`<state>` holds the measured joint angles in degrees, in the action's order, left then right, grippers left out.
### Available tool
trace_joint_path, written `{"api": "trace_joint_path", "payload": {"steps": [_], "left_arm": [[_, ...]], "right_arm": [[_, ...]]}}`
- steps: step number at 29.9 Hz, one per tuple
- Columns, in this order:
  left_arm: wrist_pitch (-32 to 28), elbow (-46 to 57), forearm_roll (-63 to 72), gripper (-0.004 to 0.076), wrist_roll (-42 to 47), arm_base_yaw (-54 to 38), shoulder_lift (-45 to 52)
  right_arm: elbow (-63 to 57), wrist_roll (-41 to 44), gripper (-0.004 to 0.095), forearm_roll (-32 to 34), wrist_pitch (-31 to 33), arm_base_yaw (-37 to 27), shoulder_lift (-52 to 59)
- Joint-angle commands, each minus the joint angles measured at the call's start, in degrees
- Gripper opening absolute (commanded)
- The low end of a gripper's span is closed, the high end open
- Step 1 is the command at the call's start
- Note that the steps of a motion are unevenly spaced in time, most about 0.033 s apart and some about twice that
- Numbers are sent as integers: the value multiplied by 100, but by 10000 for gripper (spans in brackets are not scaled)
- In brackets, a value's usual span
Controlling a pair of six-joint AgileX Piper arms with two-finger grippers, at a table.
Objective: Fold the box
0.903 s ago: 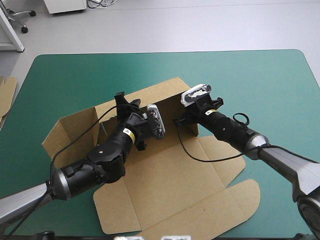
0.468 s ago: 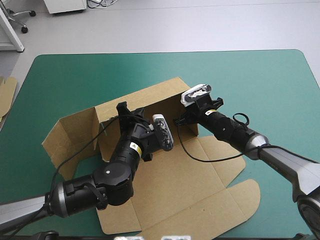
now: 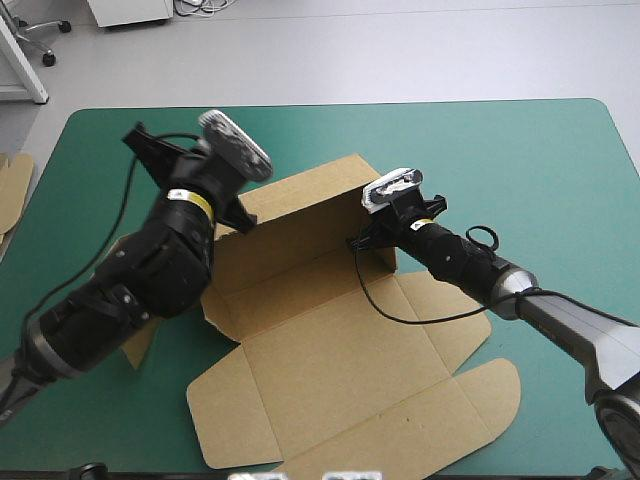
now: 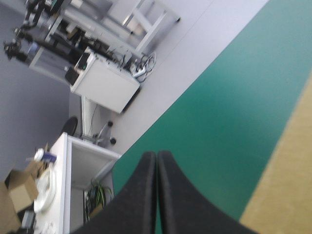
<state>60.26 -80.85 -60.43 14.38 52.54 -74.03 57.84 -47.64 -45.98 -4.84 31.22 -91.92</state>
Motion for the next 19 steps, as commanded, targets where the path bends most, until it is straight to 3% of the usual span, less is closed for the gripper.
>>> {"api": "trace_joint_path", "payload": {"steps": [1,6,11,16,19], "left_arm": [[-354,-614,240,-8,-252,-1103,177],[-737,-1291,2199,-8,-675,-3494,57],[-699,-1396,4929,-8,-1996,-5592,-359],[-578,-1396,6204,-8,-2736,-6576,-826],[-684,-1396,6270,-8,-2900,-6689,-1049]], "right_arm": [[179,-8,-22,89,-87,-95,214],[179,-8,-22,89,209,-301,238],[196,8,-22,89,484,-490,398],[574,547,-9,317,1688,-1065,637],[889,1484,-9,1348,2182,-1364,791]]}}
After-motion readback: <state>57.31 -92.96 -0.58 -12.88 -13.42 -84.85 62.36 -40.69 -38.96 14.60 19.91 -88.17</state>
